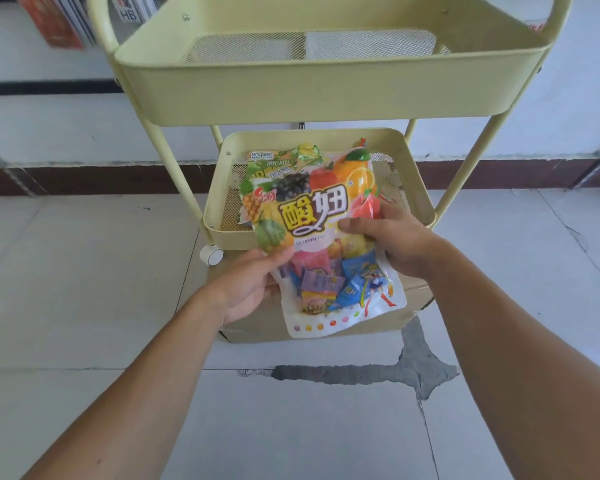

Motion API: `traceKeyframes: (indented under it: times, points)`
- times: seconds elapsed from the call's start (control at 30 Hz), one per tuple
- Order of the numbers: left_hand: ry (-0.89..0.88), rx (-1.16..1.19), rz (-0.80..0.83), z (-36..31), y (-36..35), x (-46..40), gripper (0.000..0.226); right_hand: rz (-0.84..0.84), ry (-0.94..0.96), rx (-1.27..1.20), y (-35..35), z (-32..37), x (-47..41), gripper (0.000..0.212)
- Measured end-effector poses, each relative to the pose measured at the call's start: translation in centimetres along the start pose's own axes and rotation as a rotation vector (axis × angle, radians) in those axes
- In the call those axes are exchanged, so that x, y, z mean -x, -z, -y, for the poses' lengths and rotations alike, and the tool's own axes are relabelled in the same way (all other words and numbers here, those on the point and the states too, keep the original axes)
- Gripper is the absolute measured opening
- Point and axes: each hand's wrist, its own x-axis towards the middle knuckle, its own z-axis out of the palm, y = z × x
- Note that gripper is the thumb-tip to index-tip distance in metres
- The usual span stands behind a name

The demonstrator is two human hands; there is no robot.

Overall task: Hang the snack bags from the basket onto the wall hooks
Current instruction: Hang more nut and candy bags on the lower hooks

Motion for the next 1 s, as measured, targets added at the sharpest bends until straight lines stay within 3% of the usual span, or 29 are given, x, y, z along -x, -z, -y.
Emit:
traceKeyframes:
  times: [0.2, 0.33, 0.5, 0.63, 0.77, 0.87, 1.0]
  points:
    - [-0.205, 0.196, -0.161, -1.5, -0.9, 0.1, 0.038, 0.156, -0.093, 0.029, -0.4, -0.3, 1.3, 0.069]
    - [-0.289, 0.109, -0.229, -1.8, -0.7, 0.8, 0.013, 0.191, -0.110, 0.017, -1.2, 0.9, 2.3, 0.042]
    - [-0.325, -0.020, -0.233, -2.9, 0.1, 1.9, 0.010, 0.113, 0.089, 0.017, -2.7, 2.5, 2.4, 0.034]
    - [-0.325, -0.005, -0.144, -4.7, 0.1, 3.1, 0.028, 0.049, 0.181, 0.098, -3.0, 3.7, 2.8, 0.007]
    - [-0.485, -0.037, -0.171, -6.4, -0.9, 3.8, 0.025, 0.003, 0.289, 0.166, -3.1, 4.9, 3.4, 0.017]
    - [-0.562, -0.074, -0.237, -8.5, -2.5, 4.2, 0.007, -0.060, 0.395, 0.207, -3.4, 6.9, 5.1, 0.021]
    - [-0.591, -0.135, -0.283, -14.4, -5.4, 5.6, 0.018, -0.218, 0.499, 0.155, -4.3, 11.4, 8.8, 0.020]
